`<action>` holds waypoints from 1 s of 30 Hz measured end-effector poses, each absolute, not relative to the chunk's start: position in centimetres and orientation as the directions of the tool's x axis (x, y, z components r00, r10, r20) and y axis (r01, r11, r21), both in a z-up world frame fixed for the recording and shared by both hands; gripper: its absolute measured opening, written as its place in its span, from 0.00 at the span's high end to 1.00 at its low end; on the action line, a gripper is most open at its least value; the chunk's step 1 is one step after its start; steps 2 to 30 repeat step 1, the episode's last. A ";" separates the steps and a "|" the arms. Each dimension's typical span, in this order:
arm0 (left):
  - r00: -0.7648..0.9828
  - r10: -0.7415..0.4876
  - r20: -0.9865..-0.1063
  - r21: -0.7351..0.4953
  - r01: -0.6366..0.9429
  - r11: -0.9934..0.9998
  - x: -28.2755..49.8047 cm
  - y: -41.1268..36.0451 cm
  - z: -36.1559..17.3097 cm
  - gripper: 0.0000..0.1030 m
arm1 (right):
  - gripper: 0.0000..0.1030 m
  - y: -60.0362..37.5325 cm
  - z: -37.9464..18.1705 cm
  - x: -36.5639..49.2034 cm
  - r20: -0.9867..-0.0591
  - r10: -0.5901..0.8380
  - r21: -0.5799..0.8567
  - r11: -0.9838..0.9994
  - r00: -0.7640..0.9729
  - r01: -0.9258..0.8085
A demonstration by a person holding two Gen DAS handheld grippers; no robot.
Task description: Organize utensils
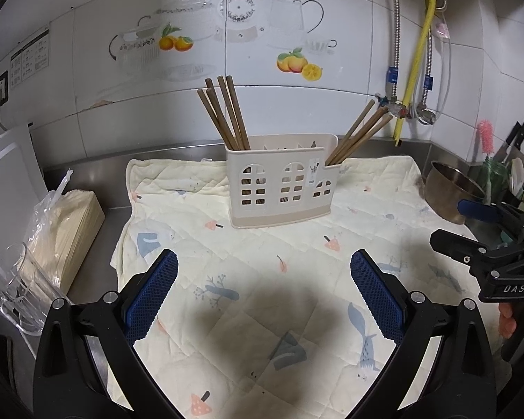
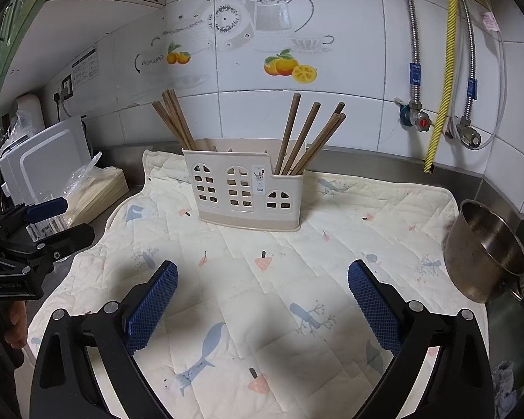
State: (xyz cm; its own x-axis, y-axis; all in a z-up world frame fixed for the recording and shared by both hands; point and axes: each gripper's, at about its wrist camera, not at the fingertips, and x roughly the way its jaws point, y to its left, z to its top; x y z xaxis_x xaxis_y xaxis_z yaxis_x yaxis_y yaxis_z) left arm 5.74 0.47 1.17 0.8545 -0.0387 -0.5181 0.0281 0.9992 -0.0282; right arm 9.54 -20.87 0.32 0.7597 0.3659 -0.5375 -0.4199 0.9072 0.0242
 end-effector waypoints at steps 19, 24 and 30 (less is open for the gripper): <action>0.854 -0.038 -0.519 -0.029 0.027 0.999 5.8 0.5 1.1 0.05 | 0.08 -20.9 0.3 9.5 -0.538 0.366 0.024 0.907 0.759 -0.420; 0.854 -0.038 -0.519 -0.029 0.027 0.999 5.8 0.5 1.1 0.05 | 0.08 -20.9 0.3 9.5 -0.538 0.366 0.024 0.907 0.759 -0.420; 0.854 -0.038 -0.519 -0.029 0.027 0.999 5.8 0.5 1.1 0.05 | 0.08 -20.9 0.3 9.5 -0.538 0.366 0.024 0.907 0.759 -0.420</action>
